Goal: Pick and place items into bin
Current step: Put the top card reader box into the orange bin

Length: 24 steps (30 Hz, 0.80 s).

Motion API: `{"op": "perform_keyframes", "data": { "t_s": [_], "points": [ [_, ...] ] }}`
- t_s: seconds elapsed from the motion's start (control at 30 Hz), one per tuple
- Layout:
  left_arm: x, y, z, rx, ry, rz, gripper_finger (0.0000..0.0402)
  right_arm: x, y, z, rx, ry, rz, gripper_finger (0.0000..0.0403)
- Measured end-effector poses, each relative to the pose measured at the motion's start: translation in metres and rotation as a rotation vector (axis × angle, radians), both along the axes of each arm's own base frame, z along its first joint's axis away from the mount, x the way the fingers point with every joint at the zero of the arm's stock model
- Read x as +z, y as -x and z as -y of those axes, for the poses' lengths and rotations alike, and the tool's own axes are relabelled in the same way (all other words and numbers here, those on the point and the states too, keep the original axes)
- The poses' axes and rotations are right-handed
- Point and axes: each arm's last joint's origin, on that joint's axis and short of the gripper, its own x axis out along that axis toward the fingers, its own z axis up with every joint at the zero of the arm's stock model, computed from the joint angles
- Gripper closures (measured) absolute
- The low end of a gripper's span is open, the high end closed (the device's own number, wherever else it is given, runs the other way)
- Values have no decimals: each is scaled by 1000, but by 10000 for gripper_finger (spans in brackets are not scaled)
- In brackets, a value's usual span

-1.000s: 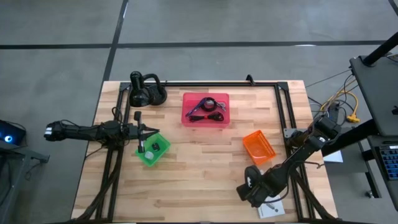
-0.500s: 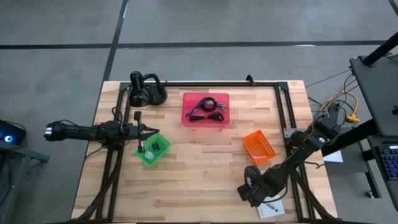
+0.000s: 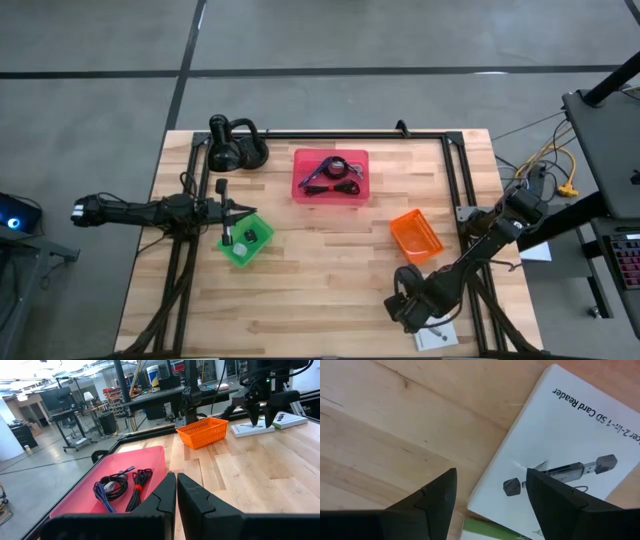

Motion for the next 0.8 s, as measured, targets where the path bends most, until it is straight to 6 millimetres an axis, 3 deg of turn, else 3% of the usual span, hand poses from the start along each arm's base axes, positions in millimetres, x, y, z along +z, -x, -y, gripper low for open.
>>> {"op": "perform_keyframes", "data": {
  "t_s": [0.5,0.8],
  "points": [
    [0,0,0,0,0,-2,402,-9,5,4,-21,-1,-29,179],
    [0,0,0,0,0,-2,402,-26,3,2,19,-41,-71,179]
  ]
}}
